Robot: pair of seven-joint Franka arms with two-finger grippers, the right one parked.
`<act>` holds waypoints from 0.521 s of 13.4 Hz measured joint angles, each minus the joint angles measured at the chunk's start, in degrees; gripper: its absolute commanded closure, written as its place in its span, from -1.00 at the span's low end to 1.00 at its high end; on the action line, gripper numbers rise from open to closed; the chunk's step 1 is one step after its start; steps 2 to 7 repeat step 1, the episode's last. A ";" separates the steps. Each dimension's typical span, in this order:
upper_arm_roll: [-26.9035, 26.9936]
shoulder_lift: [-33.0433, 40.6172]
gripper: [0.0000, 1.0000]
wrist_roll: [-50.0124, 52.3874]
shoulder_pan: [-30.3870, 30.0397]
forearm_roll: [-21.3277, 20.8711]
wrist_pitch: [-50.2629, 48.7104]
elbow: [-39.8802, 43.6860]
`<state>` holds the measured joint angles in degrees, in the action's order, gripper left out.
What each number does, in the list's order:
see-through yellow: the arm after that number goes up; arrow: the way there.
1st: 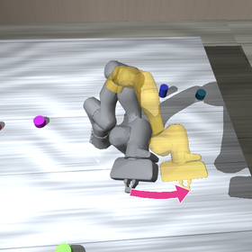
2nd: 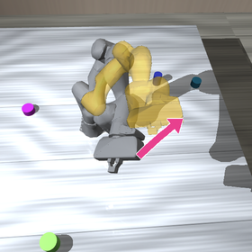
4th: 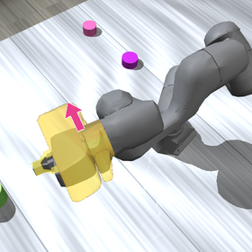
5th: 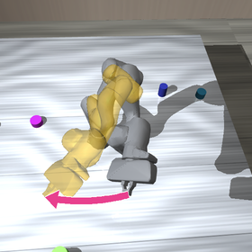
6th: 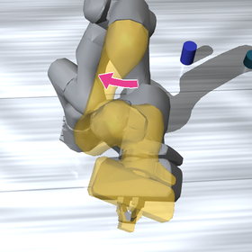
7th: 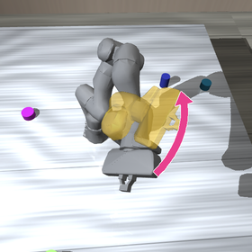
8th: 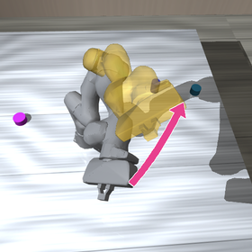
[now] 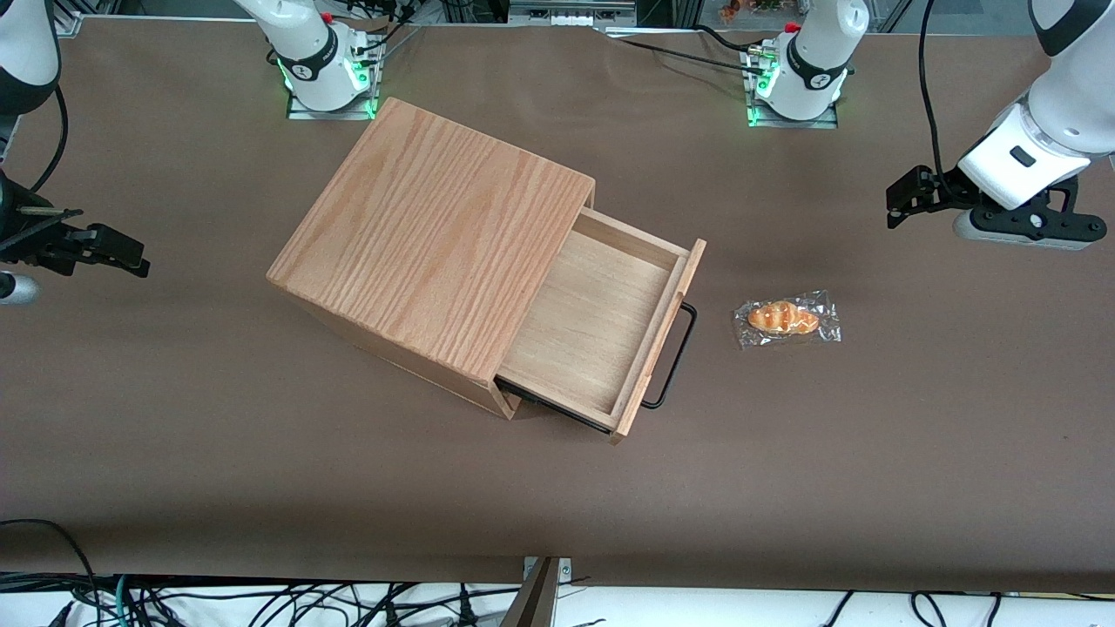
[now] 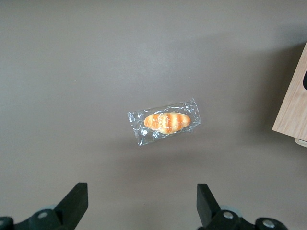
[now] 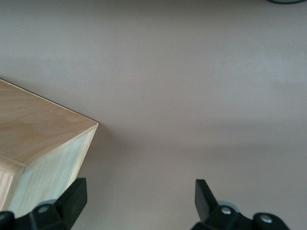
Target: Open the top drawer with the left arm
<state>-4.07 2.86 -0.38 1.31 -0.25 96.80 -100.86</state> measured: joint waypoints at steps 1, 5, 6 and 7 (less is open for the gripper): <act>0.04 0.00 -1.00 0.00 -0.01 0.00 0.00 -0.01; 0.04 0.00 -1.00 0.00 -0.01 0.00 0.00 -0.01; 0.04 0.00 -1.00 0.00 -0.01 0.00 0.00 -0.01; 0.04 0.00 -1.00 0.00 -0.01 0.00 0.00 -0.01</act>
